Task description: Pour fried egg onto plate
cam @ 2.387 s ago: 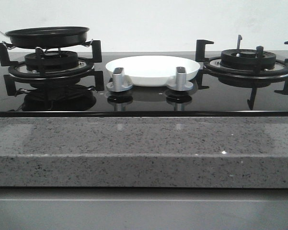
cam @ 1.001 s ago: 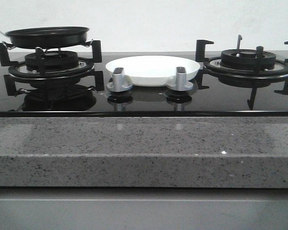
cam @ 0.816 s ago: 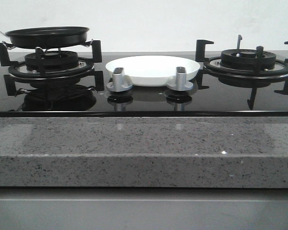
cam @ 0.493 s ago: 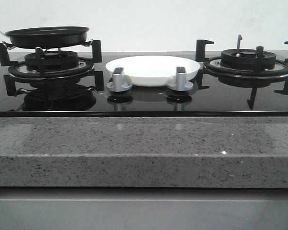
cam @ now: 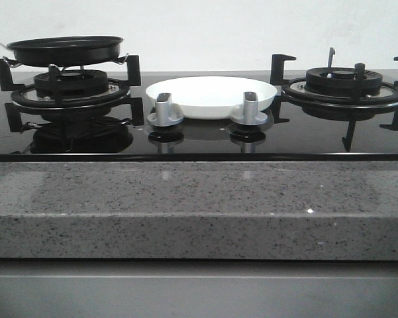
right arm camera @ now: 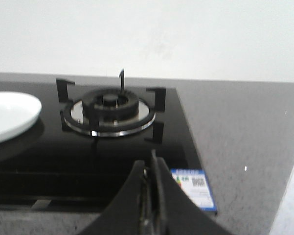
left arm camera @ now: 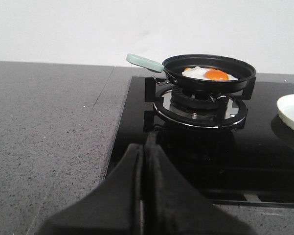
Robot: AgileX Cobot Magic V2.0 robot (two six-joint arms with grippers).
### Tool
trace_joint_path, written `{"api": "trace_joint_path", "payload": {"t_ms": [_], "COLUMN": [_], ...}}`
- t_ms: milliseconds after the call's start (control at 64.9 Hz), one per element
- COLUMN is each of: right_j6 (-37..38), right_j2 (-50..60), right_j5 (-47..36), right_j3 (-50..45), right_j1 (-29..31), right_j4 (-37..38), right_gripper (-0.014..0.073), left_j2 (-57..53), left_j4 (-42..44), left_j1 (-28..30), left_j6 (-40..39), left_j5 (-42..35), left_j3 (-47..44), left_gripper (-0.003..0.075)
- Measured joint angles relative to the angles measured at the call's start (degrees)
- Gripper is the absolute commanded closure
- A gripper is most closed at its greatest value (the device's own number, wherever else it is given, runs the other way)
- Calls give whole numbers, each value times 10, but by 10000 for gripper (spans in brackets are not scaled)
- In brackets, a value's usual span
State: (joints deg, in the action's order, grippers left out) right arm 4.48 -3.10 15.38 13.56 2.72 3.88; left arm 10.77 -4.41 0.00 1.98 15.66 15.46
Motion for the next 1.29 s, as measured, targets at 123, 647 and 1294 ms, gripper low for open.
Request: {"api": "trace_joint_path", "payload": {"t_ms": [123,647,1294], "right_j6": [0,0,0], "right_j2": [-66,-242,-242], "right_j5": [9,16,20], "right_j3": [66,174,174], "right_j1": [0,0,0], "right_j4": [0,0,0], "right_gripper": [654,626,-29], "left_j2": [94,261,261], "left_j4": [0,0,2], "left_j1": [0,0,0], "left_j6": [0,0,0], "left_j5": [14,-5,-6], "left_j3": [77,181,182], "left_gripper": [740,739,41]}}
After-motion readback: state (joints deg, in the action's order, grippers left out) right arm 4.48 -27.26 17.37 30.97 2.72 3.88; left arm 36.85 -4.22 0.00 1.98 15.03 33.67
